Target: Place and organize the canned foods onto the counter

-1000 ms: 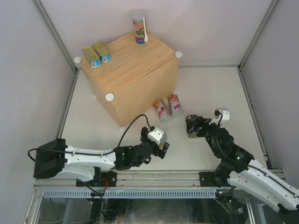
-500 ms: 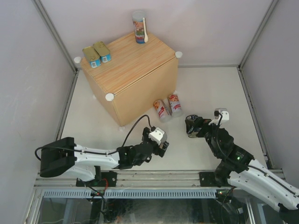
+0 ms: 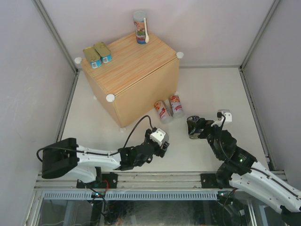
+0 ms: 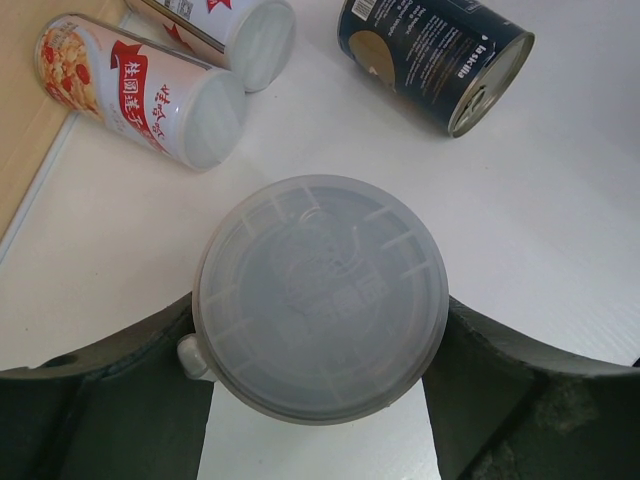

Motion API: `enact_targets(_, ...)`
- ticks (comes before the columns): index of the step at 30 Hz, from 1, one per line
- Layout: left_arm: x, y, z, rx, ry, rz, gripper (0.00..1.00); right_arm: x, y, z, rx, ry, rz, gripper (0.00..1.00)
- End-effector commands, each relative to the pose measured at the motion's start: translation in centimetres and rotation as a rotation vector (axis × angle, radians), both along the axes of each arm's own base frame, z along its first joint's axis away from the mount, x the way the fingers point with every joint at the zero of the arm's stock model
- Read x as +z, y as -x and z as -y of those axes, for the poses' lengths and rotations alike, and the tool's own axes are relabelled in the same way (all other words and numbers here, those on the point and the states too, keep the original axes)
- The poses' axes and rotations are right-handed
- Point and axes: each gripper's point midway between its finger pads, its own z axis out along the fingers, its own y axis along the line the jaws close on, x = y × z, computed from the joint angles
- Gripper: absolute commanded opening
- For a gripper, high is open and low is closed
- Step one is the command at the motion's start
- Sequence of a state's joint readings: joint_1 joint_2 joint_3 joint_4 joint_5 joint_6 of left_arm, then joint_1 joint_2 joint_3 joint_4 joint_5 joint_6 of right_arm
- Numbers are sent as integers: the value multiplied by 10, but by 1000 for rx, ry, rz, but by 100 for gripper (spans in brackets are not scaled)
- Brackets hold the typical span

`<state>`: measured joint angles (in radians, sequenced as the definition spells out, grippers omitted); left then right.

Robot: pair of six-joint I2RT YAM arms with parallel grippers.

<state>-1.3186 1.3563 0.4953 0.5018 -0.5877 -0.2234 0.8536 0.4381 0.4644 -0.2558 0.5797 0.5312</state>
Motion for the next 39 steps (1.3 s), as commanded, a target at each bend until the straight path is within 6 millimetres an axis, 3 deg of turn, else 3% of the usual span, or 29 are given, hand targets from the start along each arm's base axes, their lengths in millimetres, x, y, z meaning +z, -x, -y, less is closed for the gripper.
enact_targets(1,31,-3,1,2,68,46,1,21,1,1,-7,-41,38,94)
enact_targets(13,75,-3,-7,9,63,89,0,24,1,3,-7,-40,52,94)
enact_targets(23,134,-1,-13,11,116,112,0,29,2,4,-5,-42,61,94)
enact_targets(29,179,-3,-23,32,148,138,0,32,3,5,-6,-44,66,94)
enact_targets(39,273,-13,-35,85,125,239,0,39,2,3,-3,-61,70,94)
